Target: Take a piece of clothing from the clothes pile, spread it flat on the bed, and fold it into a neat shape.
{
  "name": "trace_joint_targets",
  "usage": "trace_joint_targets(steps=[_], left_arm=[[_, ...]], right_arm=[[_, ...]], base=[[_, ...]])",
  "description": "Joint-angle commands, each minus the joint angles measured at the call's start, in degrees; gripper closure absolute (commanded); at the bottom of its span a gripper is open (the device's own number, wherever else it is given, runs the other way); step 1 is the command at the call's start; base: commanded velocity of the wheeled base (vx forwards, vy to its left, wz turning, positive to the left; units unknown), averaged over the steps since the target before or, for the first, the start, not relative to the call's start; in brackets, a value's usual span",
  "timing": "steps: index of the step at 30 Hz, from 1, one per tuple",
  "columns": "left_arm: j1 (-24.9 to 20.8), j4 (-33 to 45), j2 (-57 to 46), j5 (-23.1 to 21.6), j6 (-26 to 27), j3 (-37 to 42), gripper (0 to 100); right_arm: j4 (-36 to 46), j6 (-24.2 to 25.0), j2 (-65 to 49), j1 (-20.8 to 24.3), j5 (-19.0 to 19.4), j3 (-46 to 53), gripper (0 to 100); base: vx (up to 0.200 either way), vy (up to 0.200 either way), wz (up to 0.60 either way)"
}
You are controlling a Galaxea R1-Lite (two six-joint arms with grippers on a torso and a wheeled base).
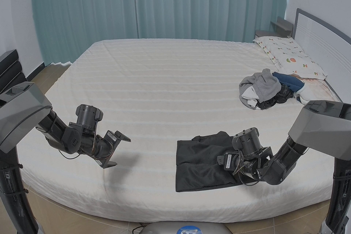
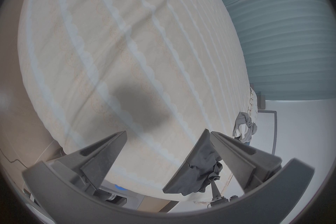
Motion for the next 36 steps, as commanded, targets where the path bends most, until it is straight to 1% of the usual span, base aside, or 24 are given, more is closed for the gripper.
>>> trace_joint_targets(steps=[1,5,9,14,15,16,17,18,21,24,26,30,32,33,34,36], left_arm=[[-0.1,0.0,0.3,0.0,0.0,0.0,0],[-0.1,0.0,0.2,0.0,0.0,0.0,0],[-0.1,0.0,0.2,0.0,0.0,0.0,0],[-0.1,0.0,0.3,0.0,0.0,0.0,0],[-0.1,0.0,0.3,0.0,0.0,0.0,0],[-0.1,0.0,0.2,0.0,0.0,0.0,0],[-0.1,0.0,0.2,0.0,0.0,0.0,0],[-0.1,0.0,0.2,0.0,0.0,0.0,0],[-0.1,0.0,0.2,0.0,0.0,0.0,0],[0.0,0.0,0.2,0.0,0.0,0.0,0],[-0.1,0.0,0.3,0.0,0.0,0.0,0],[-0.1,0.0,0.2,0.0,0.0,0.0,0],[-0.1,0.0,0.2,0.0,0.0,0.0,0],[-0.1,0.0,0.2,0.0,0.0,0.0,0],[-0.1,0.1,0.2,0.0,0.0,0.0,0],[-0.1,0.0,0.2,0.0,0.0,0.0,0]], right_arm=[[1.0,-1.3,3.2,-0.1,-1.4,-1.8,0],[1.1,-1.3,4.1,-0.5,-1.6,-1.6,0],[1.0,-1.5,1.6,-2.1,-1.6,-0.2,0],[1.1,-3.2,-3.3,-6.3,-0.9,5.6,0],[1.0,-3.3,-3.4,-6.4,-0.9,5.8,0],[0.9,-4.1,-4.0,-8.1,-0.7,8.2,0],[0.9,-4.1,-4.0,-8.1,-0.7,8.2,0],[0.7,-4.6,-4.2,-9.8,-0.6,10.5,0],[-0.3,-4.7,-5.4,-12.4,0.0,14.2,0],[-2.8,-4.8,-7.0,-15.4,3.0,17.9,0],[-4.4,-5.8,-7.7,-18.1,5.1,20.2,0],[-7.8,-7.9,-7.7,-22.7,7.5,23.8,0],[-10.9,-9.1,-7.3,-25.2,9.4,25.8,0],[-10.9,-9.1,-7.3,-25.2,9.4,25.8,0],[-13.0,-10.5,-7.0,-27.4,10.6,27.2,0],[-15.1,-11.4,-6.8,-29.3,11.8,28.2,0]], base=[[0.000,0.000,0.00],[0.000,0.000,0.00],[0.000,0.000,0.00],[0.000,0.000,0.00],[0.000,0.000,0.00],[0.000,0.000,0.00],[0.000,0.000,0.00],[0.000,0.000,0.00],[0.000,0.000,0.00],[0.000,0.000,0.00],[0.000,0.000,0.00],[0.000,0.000,0.00],[0.000,0.000,0.00],[0.000,0.000,0.00],[0.000,0.000,0.00],[0.000,0.000,0.00]])
